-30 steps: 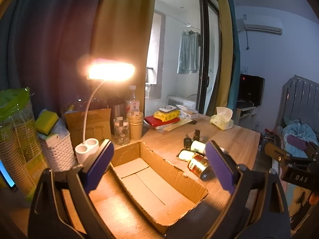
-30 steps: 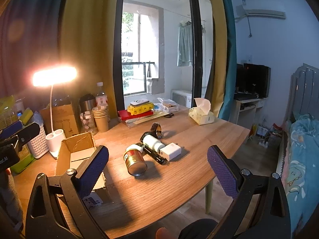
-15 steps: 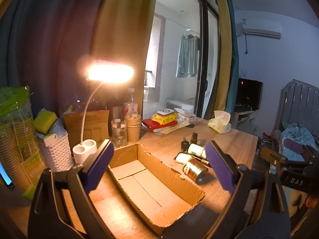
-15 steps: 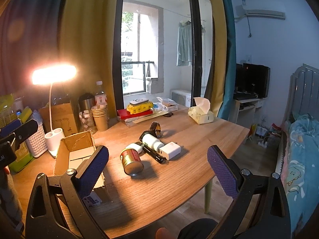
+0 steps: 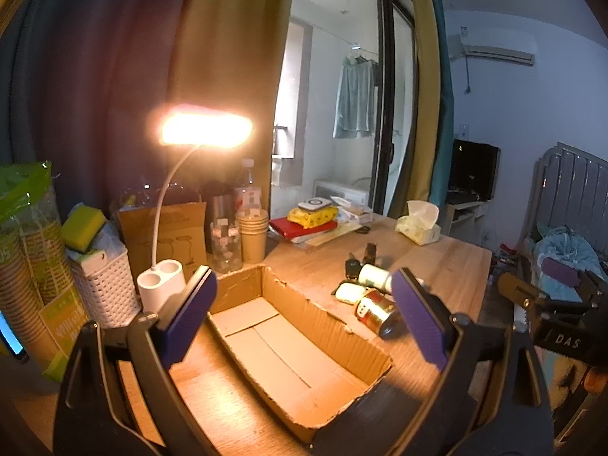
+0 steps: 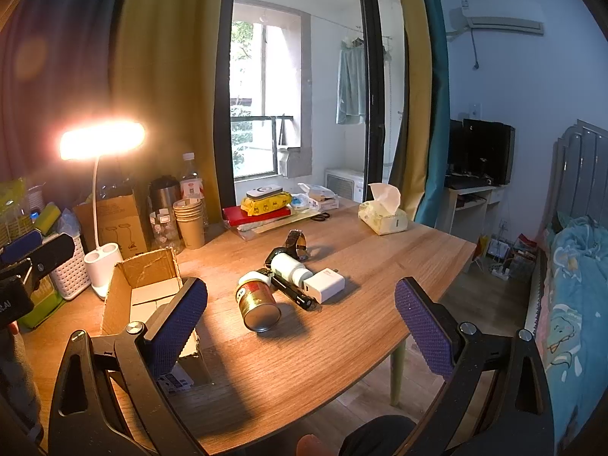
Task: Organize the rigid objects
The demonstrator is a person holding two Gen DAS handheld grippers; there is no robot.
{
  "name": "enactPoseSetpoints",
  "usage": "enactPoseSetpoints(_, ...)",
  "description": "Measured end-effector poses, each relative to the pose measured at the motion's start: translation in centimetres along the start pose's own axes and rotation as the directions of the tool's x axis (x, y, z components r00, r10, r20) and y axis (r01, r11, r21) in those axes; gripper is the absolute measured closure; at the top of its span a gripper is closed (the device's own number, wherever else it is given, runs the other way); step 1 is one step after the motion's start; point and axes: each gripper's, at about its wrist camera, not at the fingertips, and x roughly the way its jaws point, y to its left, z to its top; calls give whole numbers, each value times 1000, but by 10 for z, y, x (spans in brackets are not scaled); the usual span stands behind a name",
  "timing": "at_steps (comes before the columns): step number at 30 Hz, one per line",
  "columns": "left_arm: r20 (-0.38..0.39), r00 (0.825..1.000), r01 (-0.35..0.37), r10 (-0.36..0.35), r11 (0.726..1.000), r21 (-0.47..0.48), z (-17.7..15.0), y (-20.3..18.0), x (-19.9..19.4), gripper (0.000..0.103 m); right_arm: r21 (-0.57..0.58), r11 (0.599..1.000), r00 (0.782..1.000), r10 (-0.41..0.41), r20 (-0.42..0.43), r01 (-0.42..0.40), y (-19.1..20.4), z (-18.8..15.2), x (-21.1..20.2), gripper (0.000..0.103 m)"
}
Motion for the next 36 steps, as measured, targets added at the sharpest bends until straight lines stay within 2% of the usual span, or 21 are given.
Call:
enactPoseSetpoints(15,16,1000,25,-25,999,-29,3,2,-11,9,5,1000,1000,-14,12,13,-3,3,-8,2)
enactPoseSetpoints(32,5,999,42,-42,998,-39,2,1,-9,9,10,1000,1000,-14,4,14,-2,3,-3,2)
enactPoseSetpoints(36,-18,999,31,-31,999,-39,-4,0,-2,9,15,1000,1000,-7,-6,7,-3,-1,5,2)
